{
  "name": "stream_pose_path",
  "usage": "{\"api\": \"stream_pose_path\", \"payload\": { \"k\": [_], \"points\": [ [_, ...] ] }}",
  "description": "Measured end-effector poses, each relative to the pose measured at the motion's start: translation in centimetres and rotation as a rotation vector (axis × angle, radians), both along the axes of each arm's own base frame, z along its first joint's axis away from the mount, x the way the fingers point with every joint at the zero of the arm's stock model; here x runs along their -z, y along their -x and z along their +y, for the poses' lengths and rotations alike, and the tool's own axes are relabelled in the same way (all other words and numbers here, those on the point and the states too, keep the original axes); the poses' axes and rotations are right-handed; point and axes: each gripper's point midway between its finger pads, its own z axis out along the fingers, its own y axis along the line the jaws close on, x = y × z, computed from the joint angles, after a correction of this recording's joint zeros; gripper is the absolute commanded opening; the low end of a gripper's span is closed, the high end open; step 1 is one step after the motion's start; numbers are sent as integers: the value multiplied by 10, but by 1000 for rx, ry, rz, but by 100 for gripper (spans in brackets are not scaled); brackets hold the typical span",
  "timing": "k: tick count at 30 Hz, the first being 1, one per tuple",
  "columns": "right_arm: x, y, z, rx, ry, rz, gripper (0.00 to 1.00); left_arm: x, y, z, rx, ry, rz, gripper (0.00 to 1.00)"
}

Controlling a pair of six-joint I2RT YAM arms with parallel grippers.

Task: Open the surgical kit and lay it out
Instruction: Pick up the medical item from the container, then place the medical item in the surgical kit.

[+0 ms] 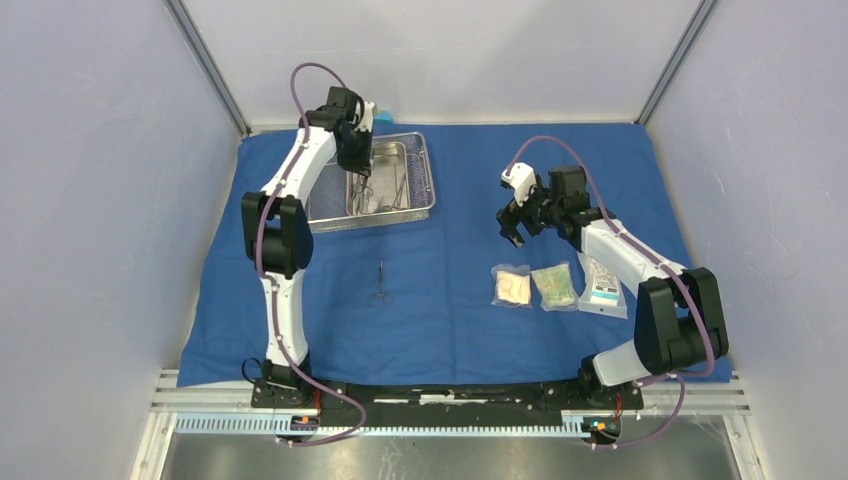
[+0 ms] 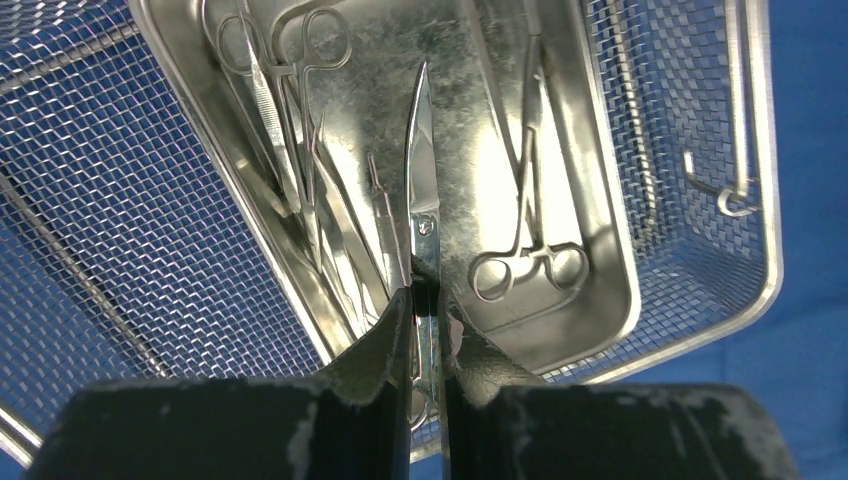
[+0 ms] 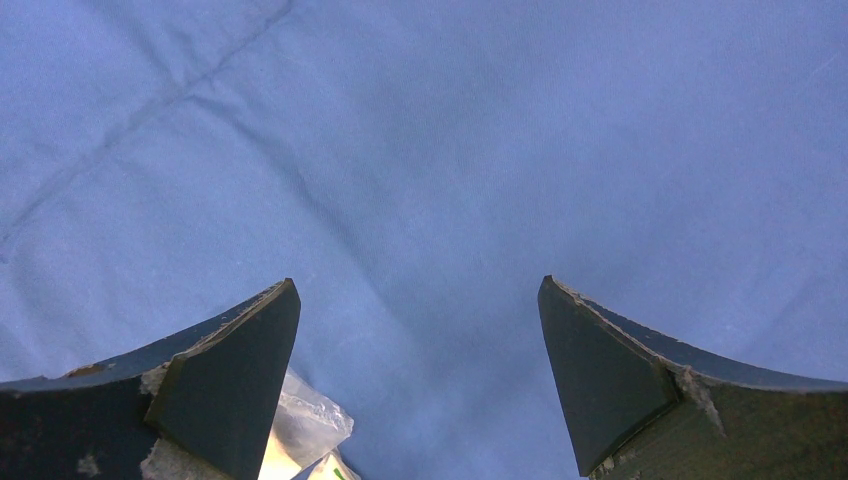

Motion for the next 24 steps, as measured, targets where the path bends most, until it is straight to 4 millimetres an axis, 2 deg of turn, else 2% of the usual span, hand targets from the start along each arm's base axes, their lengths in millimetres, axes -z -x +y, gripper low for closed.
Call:
{"api": "stream_pose_path", "payload": {
  "k": [6, 11, 14, 24],
  "points": [
    [0, 0, 0, 0, 0, 0, 97, -38, 8, -7, 21, 52, -56, 2],
    [0, 0, 0, 0, 0, 0, 97, -50, 38, -6, 36, 76, -44, 2],
    [0, 0, 0, -1, -1, 0, 97, -42, 67, -4, 41, 90, -2, 2],
    [-1, 0, 1, -3, -4, 0, 97, 7, 168, 7, 18, 112, 174, 2]
  ]
}}
